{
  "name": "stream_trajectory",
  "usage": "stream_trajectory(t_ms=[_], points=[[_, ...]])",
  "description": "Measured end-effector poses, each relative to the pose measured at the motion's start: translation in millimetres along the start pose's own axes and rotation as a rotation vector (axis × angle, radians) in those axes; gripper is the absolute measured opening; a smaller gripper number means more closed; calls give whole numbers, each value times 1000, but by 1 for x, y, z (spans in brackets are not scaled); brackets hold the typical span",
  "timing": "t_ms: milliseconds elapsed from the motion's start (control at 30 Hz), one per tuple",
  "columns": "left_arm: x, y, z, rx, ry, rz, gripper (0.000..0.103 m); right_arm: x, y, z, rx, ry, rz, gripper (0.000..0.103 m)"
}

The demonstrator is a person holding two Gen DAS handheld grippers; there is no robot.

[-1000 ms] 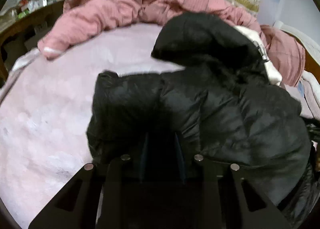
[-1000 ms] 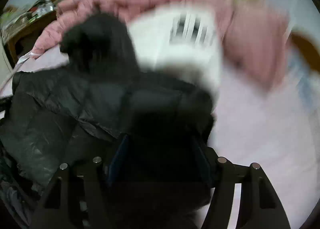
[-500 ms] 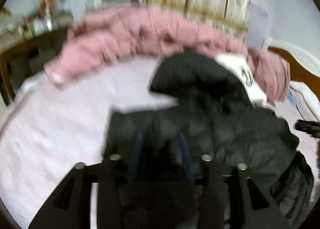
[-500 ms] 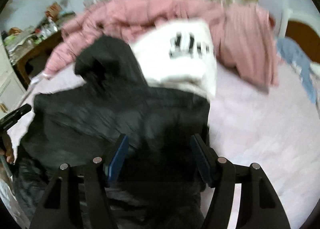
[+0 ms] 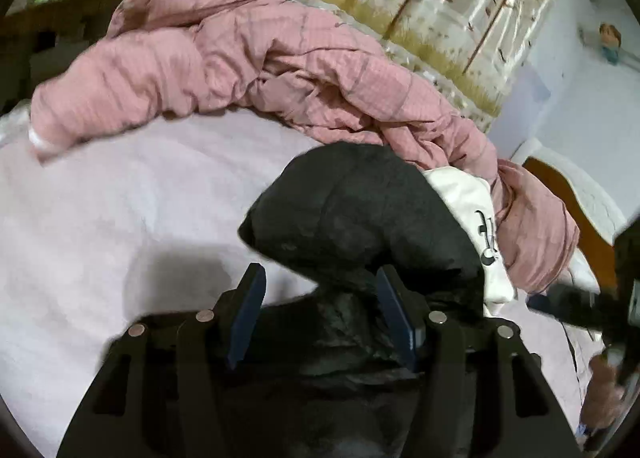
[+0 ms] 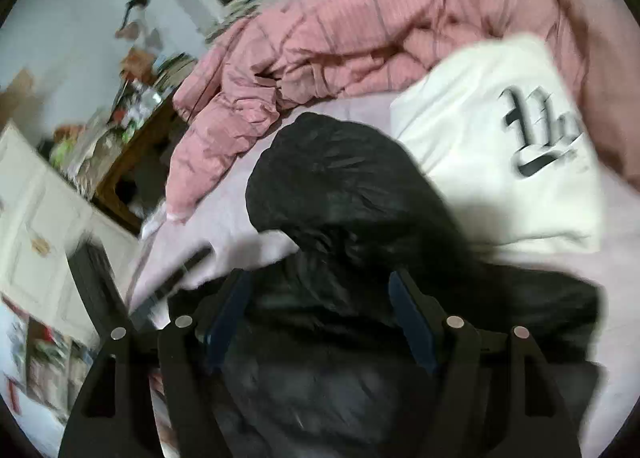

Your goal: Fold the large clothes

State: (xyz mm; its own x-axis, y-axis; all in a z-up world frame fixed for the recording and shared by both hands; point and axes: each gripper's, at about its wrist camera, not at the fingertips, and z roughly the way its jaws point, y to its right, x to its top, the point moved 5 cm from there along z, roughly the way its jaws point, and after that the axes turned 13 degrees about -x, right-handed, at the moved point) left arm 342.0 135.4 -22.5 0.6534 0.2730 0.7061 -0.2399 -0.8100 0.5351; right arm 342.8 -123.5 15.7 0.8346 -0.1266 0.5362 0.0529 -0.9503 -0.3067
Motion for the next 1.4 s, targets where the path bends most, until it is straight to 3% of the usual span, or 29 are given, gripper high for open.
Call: stream_trajectory(t_ms=[67, 133, 200, 267, 400, 500, 533, 567, 600, 667, 733, 800, 867, 933, 1033, 1133, 1233, 1333, 1400], points=[[-14, -21, 16, 71, 8, -4, 55, 8, -15, 20, -106, 53, -82, 73], [-27, -41, 42, 134, -56, -17, 54, 12, -38, 33, -314, 152, -272, 73], [-29, -50, 54, 148, -95, -40, 51, 9, -63, 47, -484, 233, -486, 73], [-25, -50, 51, 135, -68, -47, 53, 4, -79, 66, -528, 198, -617, 73], [-29, -48, 56, 159, -98, -23, 55, 0, -91, 109, -559, 71, -657, 73], [-29, -47, 56, 152, -103, -17, 58, 11, -81, 132, -739, 79, -600, 72], [-29, -47, 55, 150, -102, -21, 58, 15, -77, 134, -770, 96, -574, 51], [-28, -49, 55, 149, -103, -22, 58, 19, -73, 133, -772, 112, -544, 20], [-28, -49, 56, 149, -103, -22, 58, 24, -66, 129, -760, 118, -505, 12], [-27, -47, 53, 141, -100, -22, 58, 29, -54, 111, -701, 142, -428, 8], [-24, -40, 46, 92, -98, -52, 57, 30, -49, 79, -621, 186, -373, 8], [-16, -22, 31, -8, -53, -60, 57, 21, -44, 42, -515, 224, -301, 8], [-10, -4, 20, -70, -25, -39, 59, 12, -41, 7, -386, 253, -240, 7], [-10, 16, 17, -99, -37, 25, 61, 1, -44, -19, -332, 295, -226, 7], [-15, 35, 21, -66, -45, 130, 63, -13, -46, -58, -296, 410, -212, 6], [-17, 36, 23, -36, -3, 163, 68, -17, -33, -86, -228, 466, -125, 6], [-24, 46, 24, -75, -3, 238, 71, -17, -14, -107, -148, 507, -64, 6], [-28, 58, 28, 15, -8, 351, 77, -18, 12, -113, -193, 546, -6, 6], [-30, 57, 33, 46, -19, 358, 77, -19, 34, -106, -199, 555, 34, 6]])
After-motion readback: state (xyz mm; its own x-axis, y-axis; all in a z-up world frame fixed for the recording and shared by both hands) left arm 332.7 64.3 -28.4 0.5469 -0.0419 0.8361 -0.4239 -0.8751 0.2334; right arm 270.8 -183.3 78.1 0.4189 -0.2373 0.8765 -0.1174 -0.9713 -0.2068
